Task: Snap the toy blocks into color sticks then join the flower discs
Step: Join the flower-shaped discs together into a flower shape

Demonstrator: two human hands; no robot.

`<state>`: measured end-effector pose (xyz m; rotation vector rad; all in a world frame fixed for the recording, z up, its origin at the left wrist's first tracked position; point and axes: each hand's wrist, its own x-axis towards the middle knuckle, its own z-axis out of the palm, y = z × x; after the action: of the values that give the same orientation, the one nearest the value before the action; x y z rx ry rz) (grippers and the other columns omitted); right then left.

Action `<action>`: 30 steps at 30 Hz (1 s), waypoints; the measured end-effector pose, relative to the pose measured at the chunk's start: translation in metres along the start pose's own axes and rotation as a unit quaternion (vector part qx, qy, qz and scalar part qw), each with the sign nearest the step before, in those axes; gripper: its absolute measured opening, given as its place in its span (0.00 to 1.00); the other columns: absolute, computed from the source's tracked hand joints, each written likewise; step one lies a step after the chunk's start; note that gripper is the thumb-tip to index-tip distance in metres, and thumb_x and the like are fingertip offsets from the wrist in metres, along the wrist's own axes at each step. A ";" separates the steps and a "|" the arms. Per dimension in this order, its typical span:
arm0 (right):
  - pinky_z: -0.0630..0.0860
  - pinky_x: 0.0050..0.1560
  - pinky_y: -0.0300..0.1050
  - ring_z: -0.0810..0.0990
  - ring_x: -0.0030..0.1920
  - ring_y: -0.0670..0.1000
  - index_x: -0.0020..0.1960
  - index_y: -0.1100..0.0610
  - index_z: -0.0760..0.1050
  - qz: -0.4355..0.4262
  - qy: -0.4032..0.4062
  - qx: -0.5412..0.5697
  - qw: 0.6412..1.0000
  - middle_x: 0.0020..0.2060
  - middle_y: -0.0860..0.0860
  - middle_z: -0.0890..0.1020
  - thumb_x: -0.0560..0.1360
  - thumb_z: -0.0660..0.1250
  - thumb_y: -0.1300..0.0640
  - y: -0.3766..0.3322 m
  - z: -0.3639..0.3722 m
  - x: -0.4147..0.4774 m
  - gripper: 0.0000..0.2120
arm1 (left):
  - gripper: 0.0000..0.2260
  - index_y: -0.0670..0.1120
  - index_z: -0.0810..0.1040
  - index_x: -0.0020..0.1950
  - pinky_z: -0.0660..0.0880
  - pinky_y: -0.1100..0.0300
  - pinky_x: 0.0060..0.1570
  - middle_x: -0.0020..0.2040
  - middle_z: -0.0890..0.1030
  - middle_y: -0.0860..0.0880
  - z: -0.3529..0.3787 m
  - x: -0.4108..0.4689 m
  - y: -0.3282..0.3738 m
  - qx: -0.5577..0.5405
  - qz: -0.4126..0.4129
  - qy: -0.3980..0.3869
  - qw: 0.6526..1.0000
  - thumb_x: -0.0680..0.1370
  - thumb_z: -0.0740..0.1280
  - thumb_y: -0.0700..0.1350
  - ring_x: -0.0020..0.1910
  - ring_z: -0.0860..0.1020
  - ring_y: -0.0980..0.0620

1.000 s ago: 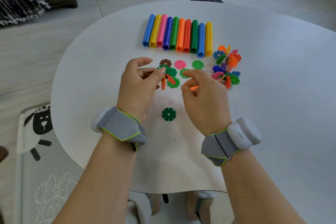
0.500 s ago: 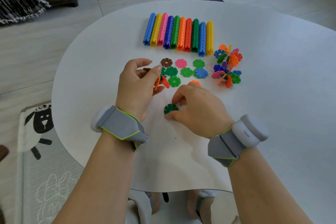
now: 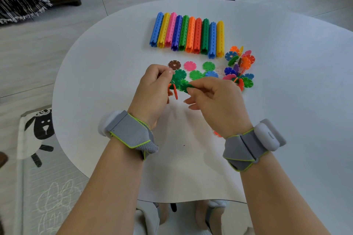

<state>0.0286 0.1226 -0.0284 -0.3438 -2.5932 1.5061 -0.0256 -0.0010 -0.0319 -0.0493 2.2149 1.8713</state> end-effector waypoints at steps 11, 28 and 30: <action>0.81 0.38 0.46 0.81 0.30 0.42 0.42 0.52 0.76 -0.027 0.020 -0.009 0.999 0.32 0.45 0.82 0.76 0.66 0.60 -0.002 0.002 -0.003 0.06 | 0.08 0.45 0.72 0.49 0.69 0.61 0.29 0.38 0.73 0.46 0.000 -0.001 0.003 -0.026 -0.025 -0.004 0.999 0.82 0.56 0.47 0.30 0.70 0.53; 0.80 0.37 0.50 0.82 0.32 0.44 0.42 0.62 0.77 -0.083 0.051 -0.058 0.994 0.31 0.52 0.82 0.76 0.66 0.63 0.005 0.013 -0.004 0.05 | 0.09 0.46 0.67 0.41 0.67 0.59 0.30 0.35 0.70 0.48 0.006 -0.006 0.005 0.007 -0.016 -0.007 1.000 0.81 0.57 0.44 0.30 0.67 0.53; 0.80 0.37 0.51 0.82 0.32 0.45 0.42 0.62 0.77 -0.091 0.056 -0.061 0.992 0.31 0.52 0.82 0.76 0.66 0.63 0.006 0.014 -0.005 0.05 | 0.08 0.46 0.67 0.42 0.66 0.60 0.30 0.36 0.71 0.48 0.005 -0.006 0.006 0.014 -0.020 -0.019 1.000 0.81 0.57 0.43 0.30 0.67 0.53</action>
<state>0.0307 0.1125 -0.0409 -0.1917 -2.5552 1.2365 -0.0204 0.0039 -0.0259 -0.0513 2.1980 1.8055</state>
